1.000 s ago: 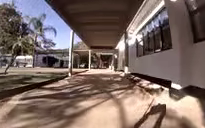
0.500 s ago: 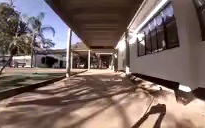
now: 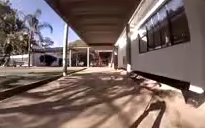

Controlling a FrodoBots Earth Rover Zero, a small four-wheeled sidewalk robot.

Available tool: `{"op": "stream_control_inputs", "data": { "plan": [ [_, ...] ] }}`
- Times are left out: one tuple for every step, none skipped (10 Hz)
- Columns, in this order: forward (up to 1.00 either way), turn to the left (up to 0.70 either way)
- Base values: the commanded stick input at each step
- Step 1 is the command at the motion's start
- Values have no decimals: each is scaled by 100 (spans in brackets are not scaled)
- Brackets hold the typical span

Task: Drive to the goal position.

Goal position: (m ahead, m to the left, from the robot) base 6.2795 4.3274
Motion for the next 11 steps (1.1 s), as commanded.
{"op": "stream_control_inputs", "data": {
  "plan": [
    [70, 0],
    [70, 0],
    [70, 0],
    [70, 0],
    [70, 0],
    [70, 0],
    [70, 0],
    [70, 0],
    [70, 0],
    [70, 0],
    [70, 0]
  ]
}}
